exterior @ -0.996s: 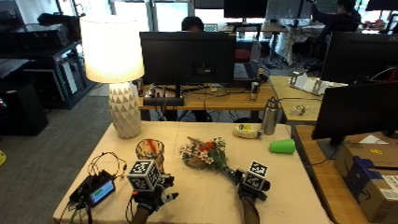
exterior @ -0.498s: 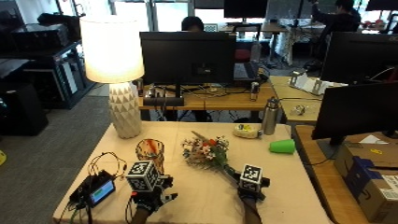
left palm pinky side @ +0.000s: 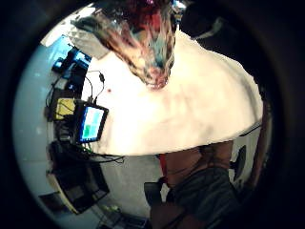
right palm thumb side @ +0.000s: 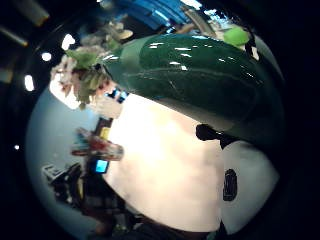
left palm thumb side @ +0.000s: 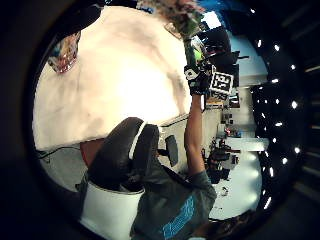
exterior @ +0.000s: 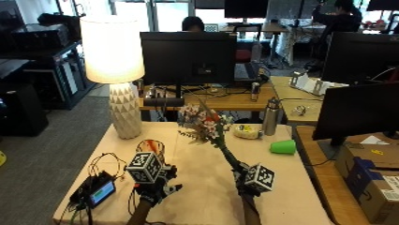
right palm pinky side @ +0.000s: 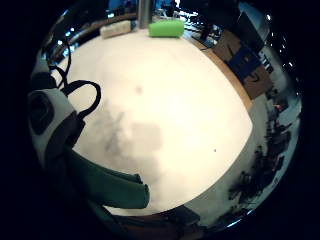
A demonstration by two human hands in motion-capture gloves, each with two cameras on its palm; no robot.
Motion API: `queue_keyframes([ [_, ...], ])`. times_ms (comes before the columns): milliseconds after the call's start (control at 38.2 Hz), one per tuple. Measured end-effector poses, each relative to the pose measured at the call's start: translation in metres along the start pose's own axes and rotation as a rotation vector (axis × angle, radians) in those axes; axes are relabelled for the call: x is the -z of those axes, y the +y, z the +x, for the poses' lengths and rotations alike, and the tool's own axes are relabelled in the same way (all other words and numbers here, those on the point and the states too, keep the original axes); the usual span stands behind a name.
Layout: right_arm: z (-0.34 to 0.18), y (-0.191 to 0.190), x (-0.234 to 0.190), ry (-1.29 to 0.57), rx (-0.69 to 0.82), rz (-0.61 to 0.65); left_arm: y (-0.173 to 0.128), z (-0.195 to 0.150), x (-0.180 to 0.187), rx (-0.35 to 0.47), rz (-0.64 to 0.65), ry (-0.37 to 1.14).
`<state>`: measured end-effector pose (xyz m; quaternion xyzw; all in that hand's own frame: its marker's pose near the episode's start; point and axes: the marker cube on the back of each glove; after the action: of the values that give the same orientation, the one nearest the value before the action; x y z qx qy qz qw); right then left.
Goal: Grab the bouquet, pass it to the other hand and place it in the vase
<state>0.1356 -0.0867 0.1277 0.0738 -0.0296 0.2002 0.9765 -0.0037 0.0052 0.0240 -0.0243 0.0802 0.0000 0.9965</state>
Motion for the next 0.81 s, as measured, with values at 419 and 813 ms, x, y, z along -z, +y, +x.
queue_keyframes([
  [419,-0.07,0.036,0.092,-0.624,0.141,0.115,-0.027,0.063,0.07,-0.195,0.21,0.385],
  [813,-0.146,0.075,0.103,-1.144,0.344,-0.012,-0.071,0.136,0.095,-0.293,0.178,1.041],
])
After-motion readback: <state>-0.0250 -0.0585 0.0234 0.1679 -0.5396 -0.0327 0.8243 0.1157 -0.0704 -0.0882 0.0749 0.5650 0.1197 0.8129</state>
